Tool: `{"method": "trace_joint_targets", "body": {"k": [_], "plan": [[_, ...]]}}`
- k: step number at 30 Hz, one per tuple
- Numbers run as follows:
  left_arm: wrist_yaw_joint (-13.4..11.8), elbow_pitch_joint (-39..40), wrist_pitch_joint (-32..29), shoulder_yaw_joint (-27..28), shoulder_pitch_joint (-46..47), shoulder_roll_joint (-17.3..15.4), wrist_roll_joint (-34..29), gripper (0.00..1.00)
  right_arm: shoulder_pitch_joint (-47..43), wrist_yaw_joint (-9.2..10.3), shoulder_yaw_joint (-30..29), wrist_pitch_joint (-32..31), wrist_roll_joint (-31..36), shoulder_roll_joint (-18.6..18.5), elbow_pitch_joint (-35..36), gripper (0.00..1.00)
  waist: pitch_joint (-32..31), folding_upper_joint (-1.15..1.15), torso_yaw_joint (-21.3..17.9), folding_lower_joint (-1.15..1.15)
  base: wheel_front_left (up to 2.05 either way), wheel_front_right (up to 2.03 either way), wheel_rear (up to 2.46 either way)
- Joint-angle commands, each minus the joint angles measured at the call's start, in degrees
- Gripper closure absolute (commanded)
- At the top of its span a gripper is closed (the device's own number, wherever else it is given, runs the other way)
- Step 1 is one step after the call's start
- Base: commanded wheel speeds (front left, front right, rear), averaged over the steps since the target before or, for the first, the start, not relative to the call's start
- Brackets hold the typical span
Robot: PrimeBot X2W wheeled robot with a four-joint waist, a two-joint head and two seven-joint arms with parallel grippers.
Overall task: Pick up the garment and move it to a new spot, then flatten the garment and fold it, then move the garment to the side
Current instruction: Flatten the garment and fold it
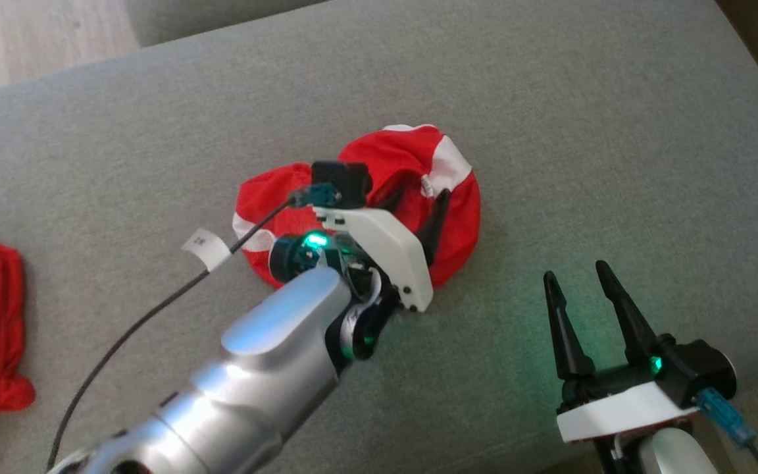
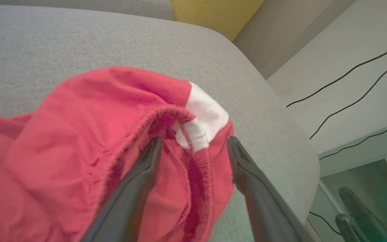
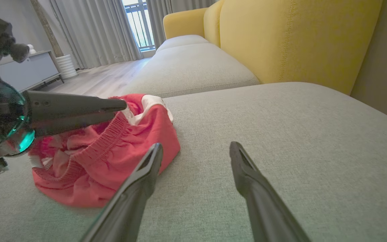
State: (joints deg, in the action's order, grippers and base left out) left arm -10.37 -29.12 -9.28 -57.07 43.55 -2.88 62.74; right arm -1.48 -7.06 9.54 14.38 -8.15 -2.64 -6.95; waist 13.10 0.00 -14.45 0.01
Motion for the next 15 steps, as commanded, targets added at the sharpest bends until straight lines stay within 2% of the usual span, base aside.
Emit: {"method": "trace_joint_targets", "body": {"k": [1, 6, 7, 8, 9, 10, 11, 15], "plan": [[-0.62, 0.43, 1.42, 0.54, 3.75, 0.01, 0.74, 0.0, 1.99, -0.43, 1.56, 0.62, -0.41, -0.24, 1.64, 0.0, 0.65, 0.0, -0.55, -0.01, 0.0, 0.0, 0.0], [-1.32, -2.82, 4.87, -2.39, 6.25, 0.01, 3.36, 0.0, 2.43, -0.43, 1.69, 0.62, -1.16, -0.24, 1.51, 0.0, 1.09, 0.0, -0.78, -0.01, 0.0, 0.0, 0.0], [-1.27, -3.25, 5.34, -2.99, 6.57, 0.01, 3.93, 0.13, 2.46, -0.43, 1.73, 0.62, -1.29, -0.24, 1.47, 0.0, 1.1, 0.0, -0.74, -0.01, 0.0, 0.0, 0.0], [-1.19, -3.63, 5.78, -3.6, 6.86, 0.01, 4.48, 0.46, 2.48, -0.43, 1.79, 0.62, -1.4, -0.24, 1.42, 0.0, 1.08, 0.0, -0.69, -0.01, 0.0, 0.0, 0.0], [-1.08, -3.95, 6.3, -4.14, 7.13, 0.01, 5.02, 0.63, 2.49, -0.43, 1.83, 0.62, -1.47, -0.24, 1.38, 0.0, 1.0, 0.0, -0.63, -0.01, 0.0, 0.0, 0.0], [-1.01, -4.31, 6.92, -4.77, 7.46, 0.01, 5.32, 0.88, 2.47, -0.43, 1.88, 0.62, -1.55, -0.24, 1.34, 0.0, 0.88, 0.0, -0.58, -0.01, 0.0, 0.0, 0.0], [-0.92, -4.66, 7.39, -5.34, 7.7, 0.01, 5.74, 1.0, 2.44, -0.43, 1.94, 0.62, -1.6, -0.24, 1.29, 0.0, 0.74, 0.0, -0.54, -0.01, 0.0, 0.0, 0.0], [0.36, -5.34, 8.83, -7.5, 8.52, 0.01, 7.62, 1.0, 2.46, -0.43, 2.19, 0.62, -1.62, -0.24, 1.04, 0.0, -0.29, 0.0, -0.59, -0.01, 0.0, 0.0, 0.0]]}}
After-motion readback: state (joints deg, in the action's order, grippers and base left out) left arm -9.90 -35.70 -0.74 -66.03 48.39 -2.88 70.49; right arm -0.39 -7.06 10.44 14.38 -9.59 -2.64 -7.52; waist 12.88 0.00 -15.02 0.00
